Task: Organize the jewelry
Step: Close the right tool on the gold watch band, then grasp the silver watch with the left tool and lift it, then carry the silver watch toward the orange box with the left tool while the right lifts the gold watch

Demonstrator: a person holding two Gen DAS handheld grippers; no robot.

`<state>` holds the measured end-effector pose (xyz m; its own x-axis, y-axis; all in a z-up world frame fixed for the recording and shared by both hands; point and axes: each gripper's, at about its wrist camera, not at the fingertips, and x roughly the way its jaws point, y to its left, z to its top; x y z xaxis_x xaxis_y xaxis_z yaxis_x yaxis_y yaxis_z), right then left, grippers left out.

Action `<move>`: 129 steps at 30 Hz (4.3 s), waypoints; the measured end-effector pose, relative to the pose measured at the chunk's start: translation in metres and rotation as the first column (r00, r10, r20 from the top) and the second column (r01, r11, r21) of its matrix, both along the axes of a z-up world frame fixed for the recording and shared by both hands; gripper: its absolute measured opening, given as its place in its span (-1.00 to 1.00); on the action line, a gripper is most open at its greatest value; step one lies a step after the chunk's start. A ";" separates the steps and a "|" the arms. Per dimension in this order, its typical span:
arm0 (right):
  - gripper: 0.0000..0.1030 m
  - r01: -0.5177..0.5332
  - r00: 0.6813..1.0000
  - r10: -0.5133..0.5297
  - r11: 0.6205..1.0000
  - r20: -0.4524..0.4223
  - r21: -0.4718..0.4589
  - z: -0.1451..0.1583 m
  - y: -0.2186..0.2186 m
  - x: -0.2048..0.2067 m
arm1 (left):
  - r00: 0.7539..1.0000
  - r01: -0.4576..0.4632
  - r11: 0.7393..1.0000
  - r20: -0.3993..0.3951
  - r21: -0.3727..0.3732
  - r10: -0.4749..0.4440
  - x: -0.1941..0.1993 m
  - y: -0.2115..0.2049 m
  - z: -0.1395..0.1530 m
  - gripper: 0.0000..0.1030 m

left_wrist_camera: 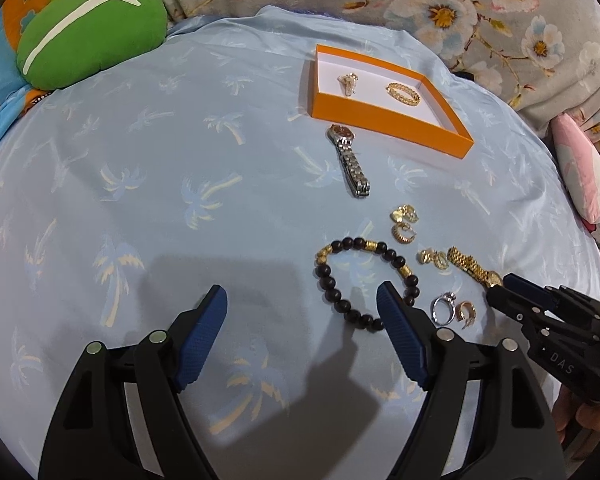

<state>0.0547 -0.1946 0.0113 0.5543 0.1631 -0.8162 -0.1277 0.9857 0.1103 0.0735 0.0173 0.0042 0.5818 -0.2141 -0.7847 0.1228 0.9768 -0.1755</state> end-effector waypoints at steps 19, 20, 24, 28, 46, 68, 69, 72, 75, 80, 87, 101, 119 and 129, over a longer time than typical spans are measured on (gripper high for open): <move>-0.57 0.087 0.994 -0.086 0.996 0.070 -0.012 -0.003 -0.001 -0.006 | 1.000 -0.009 0.999 0.003 -0.037 0.009 0.107 -0.036 0.019 0.53; -0.57 0.089 0.993 -0.088 0.996 0.073 -0.012 -0.003 -0.001 -0.007 | 1.000 -0.006 1.000 0.004 -0.028 0.006 0.113 -0.040 0.016 0.53; -0.56 0.095 0.992 -0.094 0.995 0.082 -0.019 -0.004 0.001 -0.007 | 1.000 -0.003 1.000 -0.003 0.020 0.003 0.133 -0.053 0.002 0.25; -0.56 0.098 0.992 -0.097 0.995 0.081 -0.008 -0.004 0.000 -0.008 | 1.000 0.000 0.999 0.016 0.048 0.000 0.138 -0.060 -0.002 0.00; -0.58 0.109 0.991 -0.110 0.994 0.077 0.010 -0.003 -0.002 -0.008 | 0.998 0.003 1.000 0.057 0.008 -0.004 0.120 -0.042 0.005 -0.56; -0.57 0.123 0.992 -0.124 0.992 0.027 0.036 -0.002 -0.002 -0.021 | 0.997 0.027 0.999 0.070 -0.019 -0.025 0.055 -0.010 0.031 -0.88; -0.57 0.124 0.992 -0.125 0.991 0.025 0.040 -0.002 -0.003 -0.021 | 0.998 0.023 0.999 0.061 -0.031 -0.021 0.057 -0.009 0.029 -0.87; -0.56 0.127 0.991 -0.128 0.991 0.028 0.041 -0.003 -0.002 -0.022 | 0.999 0.008 0.999 0.046 -0.042 -0.006 0.064 -0.009 0.028 -0.40; -0.56 0.124 0.992 -0.125 0.991 0.029 0.042 -0.003 -0.002 -0.022 | 0.998 0.020 0.998 0.057 -0.052 -0.017 0.071 -0.019 0.031 -0.14; -0.56 0.124 0.992 -0.125 0.991 0.032 0.048 -0.004 -0.003 -0.022 | 0.999 0.041 0.999 0.011 0.002 -0.041 0.090 -0.044 0.014 -0.06; -0.55 0.115 0.992 -0.116 0.993 0.042 0.031 -0.003 0.000 -0.021 | 1.000 0.020 0.996 0.002 0.084 -0.020 0.093 -0.048 0.000 -0.55; -0.58 0.115 0.992 -0.117 0.993 0.053 0.041 -0.002 0.000 -0.020 | 1.000 0.017 0.999 0.015 -0.030 -0.017 0.076 -0.018 0.005 -0.63; -1.00 0.110 0.975 -0.126 0.989 0.185 0.094 0.065 -0.011 0.022 | 0.990 0.081 0.993 0.125 -0.082 -0.070 0.075 -0.025 0.066 -0.63; -0.97 0.069 0.976 -0.078 0.996 0.202 0.051 0.087 -0.019 0.072 | 0.972 0.117 0.990 0.216 -0.076 -0.098 0.116 -0.047 0.102 -0.63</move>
